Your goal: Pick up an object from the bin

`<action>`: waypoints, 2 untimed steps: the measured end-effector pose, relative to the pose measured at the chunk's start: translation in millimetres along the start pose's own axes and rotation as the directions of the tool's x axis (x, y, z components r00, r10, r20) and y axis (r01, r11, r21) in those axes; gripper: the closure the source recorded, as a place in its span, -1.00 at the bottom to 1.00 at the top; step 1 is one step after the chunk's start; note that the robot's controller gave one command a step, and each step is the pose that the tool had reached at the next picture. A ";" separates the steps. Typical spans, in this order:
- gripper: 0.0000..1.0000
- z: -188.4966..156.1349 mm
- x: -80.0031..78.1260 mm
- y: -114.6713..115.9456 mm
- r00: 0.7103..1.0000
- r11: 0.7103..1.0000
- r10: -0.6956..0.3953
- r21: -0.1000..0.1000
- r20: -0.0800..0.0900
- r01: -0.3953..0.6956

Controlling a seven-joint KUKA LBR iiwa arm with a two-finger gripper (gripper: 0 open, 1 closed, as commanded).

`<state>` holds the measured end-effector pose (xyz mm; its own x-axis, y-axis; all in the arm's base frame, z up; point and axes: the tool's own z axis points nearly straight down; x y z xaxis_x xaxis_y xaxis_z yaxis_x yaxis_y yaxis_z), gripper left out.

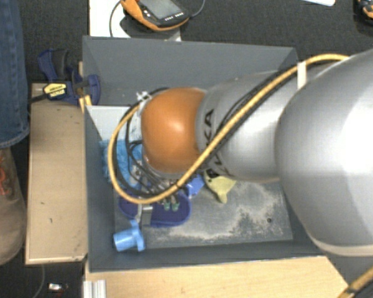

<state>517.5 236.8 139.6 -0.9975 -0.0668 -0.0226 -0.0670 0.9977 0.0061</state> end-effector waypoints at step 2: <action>-1.00 -44.2 7.7 -6.1 0.980 0.980 -0.201 0.000 -0.003 0.201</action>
Offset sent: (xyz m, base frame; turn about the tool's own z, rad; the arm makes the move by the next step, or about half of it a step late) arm -0.0153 -0.0274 0.1005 -0.0278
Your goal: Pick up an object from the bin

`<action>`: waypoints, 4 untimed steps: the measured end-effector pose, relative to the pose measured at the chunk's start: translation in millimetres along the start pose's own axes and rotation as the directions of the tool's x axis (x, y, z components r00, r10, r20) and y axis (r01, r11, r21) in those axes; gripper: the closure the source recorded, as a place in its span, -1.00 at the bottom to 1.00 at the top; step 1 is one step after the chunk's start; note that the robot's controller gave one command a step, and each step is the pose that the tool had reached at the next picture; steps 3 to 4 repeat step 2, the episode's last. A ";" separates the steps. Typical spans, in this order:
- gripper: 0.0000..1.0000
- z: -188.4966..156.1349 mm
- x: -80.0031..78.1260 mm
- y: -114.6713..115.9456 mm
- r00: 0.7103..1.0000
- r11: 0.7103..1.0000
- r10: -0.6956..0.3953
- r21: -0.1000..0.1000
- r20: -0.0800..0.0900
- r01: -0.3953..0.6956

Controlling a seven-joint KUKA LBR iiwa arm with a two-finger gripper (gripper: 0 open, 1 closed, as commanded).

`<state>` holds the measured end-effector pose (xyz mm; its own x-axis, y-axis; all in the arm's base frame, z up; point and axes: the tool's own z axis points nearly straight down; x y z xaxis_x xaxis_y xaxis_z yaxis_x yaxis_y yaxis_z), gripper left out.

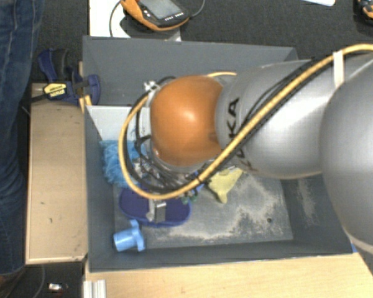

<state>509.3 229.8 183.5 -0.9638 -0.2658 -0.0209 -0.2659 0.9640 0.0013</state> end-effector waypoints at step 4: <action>-1.00 -28.0 -4.6 -5.4 0.937 0.937 0.350 -0.003 0.006 -0.350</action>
Offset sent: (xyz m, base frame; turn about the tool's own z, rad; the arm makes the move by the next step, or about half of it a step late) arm 0.0083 -0.0043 0.0160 0.6179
